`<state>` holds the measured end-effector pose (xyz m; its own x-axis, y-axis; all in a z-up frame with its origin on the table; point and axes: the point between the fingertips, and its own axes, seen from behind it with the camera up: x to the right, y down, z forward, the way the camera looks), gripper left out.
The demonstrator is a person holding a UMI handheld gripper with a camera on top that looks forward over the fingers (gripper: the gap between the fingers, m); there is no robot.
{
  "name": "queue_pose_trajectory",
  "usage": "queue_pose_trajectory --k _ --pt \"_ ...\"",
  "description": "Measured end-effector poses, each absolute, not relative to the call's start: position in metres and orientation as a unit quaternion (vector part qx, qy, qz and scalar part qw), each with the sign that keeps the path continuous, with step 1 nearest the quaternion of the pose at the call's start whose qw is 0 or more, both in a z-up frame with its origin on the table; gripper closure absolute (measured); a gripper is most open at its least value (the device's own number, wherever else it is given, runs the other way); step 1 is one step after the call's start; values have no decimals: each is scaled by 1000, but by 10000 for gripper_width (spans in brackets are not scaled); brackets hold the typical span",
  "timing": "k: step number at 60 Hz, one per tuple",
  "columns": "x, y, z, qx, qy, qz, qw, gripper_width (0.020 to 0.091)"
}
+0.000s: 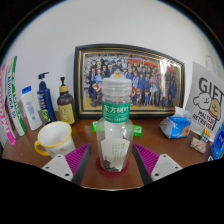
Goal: Pour water
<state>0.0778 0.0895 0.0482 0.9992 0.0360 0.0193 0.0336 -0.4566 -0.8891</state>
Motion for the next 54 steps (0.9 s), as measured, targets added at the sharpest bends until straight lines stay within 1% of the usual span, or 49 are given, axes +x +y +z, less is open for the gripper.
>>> queue_pose_trajectory --k 2,5,16,24,35,44,54 --pt "78 84 53 -854 -19 -3 520 239" --pt "76 73 60 -857 -15 -6 516 251" --pt "56 14 96 -865 -13 -7 501 246" --pt "42 -44 132 -867 -1 -18 497 248" --pt "15 -137 173 -874 16 -19 485 253" --pt "0 -201 195 -876 19 -27 482 251" --pt "-11 -249 209 -875 13 -32 483 250"
